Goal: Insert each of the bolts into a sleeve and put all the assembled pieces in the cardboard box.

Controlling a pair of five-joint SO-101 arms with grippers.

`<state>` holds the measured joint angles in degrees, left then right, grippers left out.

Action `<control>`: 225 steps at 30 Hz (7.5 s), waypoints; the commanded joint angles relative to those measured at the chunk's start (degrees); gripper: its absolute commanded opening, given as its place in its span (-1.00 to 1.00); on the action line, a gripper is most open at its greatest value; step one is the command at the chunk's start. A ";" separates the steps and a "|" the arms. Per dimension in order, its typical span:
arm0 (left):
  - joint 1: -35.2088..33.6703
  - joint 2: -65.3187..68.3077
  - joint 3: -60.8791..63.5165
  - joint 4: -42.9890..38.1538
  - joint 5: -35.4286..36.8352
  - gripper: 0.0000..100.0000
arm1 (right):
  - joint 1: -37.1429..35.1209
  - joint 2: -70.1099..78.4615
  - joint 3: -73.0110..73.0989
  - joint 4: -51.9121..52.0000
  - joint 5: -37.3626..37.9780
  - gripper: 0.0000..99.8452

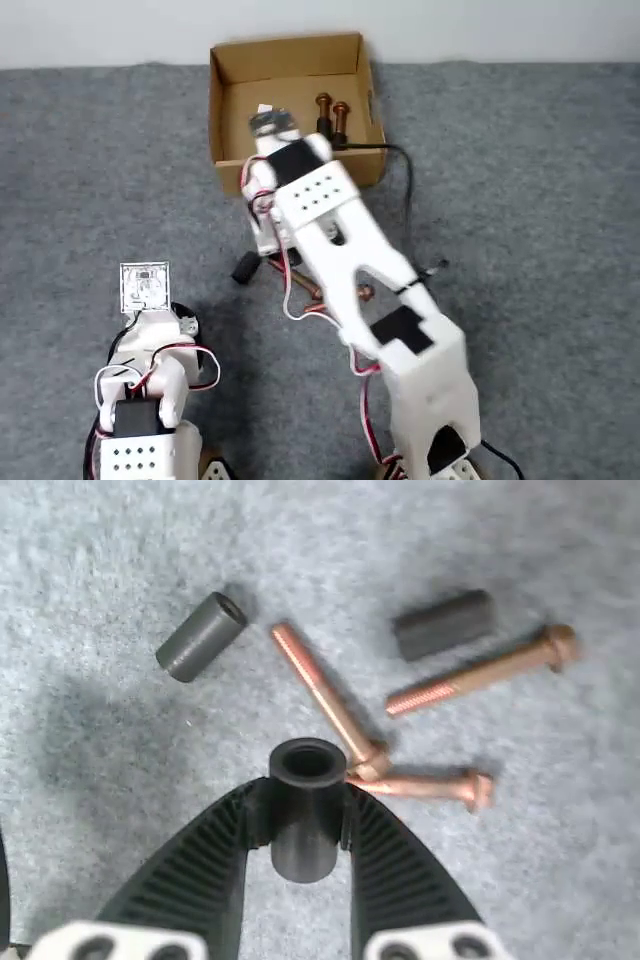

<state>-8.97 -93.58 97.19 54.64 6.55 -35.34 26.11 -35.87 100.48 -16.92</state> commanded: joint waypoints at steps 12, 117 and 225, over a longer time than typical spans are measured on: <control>-0.09 -0.44 -0.31 -1.49 0.62 -0.99 | 14.37 -29.93 12.22 2.42 -0.53 -0.98; 43.78 133.80 -128.31 40.70 -29.10 -0.99 | 44.44 -86.20 61.27 0.04 -3.08 -0.98; 48.79 2.73 -46.02 14.95 24.70 -0.99 | -12.35 -125.49 102.68 -36.70 22.86 -0.98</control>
<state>39.21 -91.03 54.20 69.05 30.64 -47.74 -98.99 67.69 65.14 5.32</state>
